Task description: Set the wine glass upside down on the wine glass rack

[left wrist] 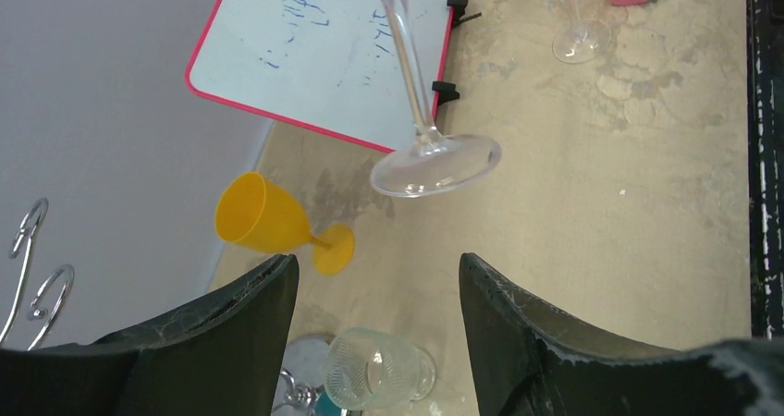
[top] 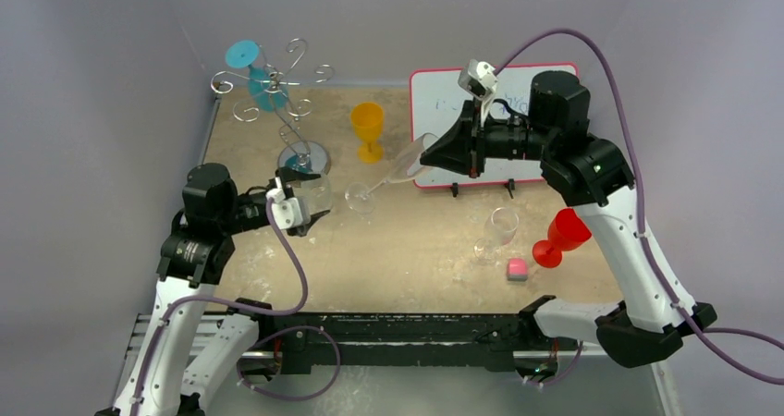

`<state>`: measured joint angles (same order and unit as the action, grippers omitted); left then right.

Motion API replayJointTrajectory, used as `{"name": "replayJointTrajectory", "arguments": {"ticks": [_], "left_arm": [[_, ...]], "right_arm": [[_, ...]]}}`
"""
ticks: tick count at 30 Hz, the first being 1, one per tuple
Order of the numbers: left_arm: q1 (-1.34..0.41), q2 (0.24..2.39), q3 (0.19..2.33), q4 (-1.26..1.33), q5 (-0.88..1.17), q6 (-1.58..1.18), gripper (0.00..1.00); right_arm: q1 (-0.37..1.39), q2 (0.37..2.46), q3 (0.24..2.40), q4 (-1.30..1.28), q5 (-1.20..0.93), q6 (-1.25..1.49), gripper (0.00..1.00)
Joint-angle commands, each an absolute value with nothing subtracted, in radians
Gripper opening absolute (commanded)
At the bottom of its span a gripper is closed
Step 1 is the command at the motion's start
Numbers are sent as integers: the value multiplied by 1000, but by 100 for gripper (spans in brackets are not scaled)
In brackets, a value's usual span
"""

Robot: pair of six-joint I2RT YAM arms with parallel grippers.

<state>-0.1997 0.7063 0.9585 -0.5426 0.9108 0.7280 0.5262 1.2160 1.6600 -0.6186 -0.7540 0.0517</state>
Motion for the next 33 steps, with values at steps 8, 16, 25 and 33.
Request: {"name": "replayJointTrajectory", "arguments": {"ticks": [8,16,25,33], "left_arm": [[-205,657,977,-654,1050,928,62],[-205,626,988,-693,1123,975,59],[-205,640,1019,-745,1172,1006,55],[-205,656,1031,-805,1220,1058,46]], "right_arm": [[500,1276,1763,-444,-1098,133,0],[499,1304,1736,-311,-1214,246,0],[499,1316,1681,-246,-1248,303,0],[499,1316,1635,-142,-1249,364,0]]}}
